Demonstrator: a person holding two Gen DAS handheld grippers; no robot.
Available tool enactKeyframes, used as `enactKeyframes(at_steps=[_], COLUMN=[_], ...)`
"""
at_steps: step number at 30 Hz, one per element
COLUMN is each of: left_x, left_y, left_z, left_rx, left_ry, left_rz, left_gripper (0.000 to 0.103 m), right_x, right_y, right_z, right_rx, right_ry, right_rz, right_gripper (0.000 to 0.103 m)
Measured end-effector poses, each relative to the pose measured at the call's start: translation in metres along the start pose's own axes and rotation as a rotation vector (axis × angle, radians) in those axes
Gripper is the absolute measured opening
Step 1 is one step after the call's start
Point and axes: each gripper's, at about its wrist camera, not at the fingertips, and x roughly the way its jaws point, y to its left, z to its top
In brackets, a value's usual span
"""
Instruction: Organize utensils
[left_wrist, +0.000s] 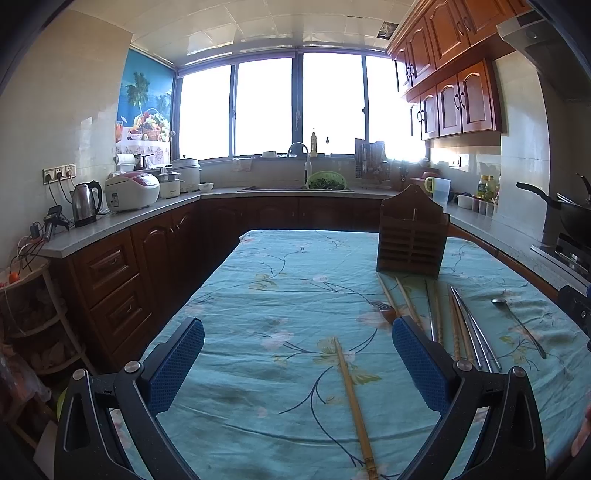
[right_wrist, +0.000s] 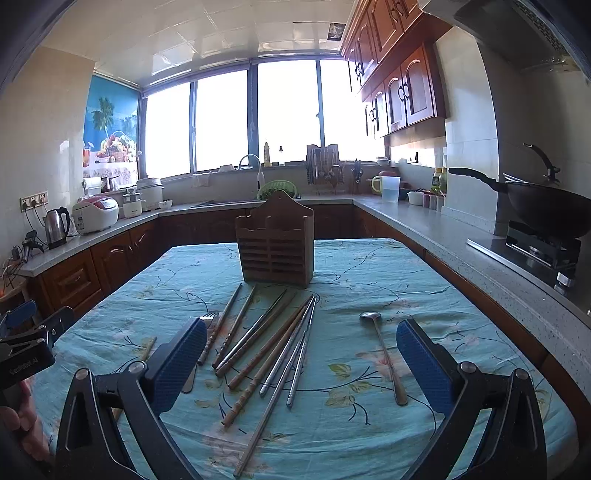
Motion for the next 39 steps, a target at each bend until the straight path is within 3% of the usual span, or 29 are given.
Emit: enactKeyframes(at_steps=[39], left_x=[-0.0045], left_y=[-0.0037], left_z=[-0.0005], left_rx=[0.012], left_ry=[-0.013], left_rz=[0.006], left_gripper=[0.102], right_x=[-0.0045], right_y=[-0.0044], right_z=[-0.0067], right_rx=[0.018], right_ry=[-0.027], right_rz=[0.031], right_gripper=[0.103])
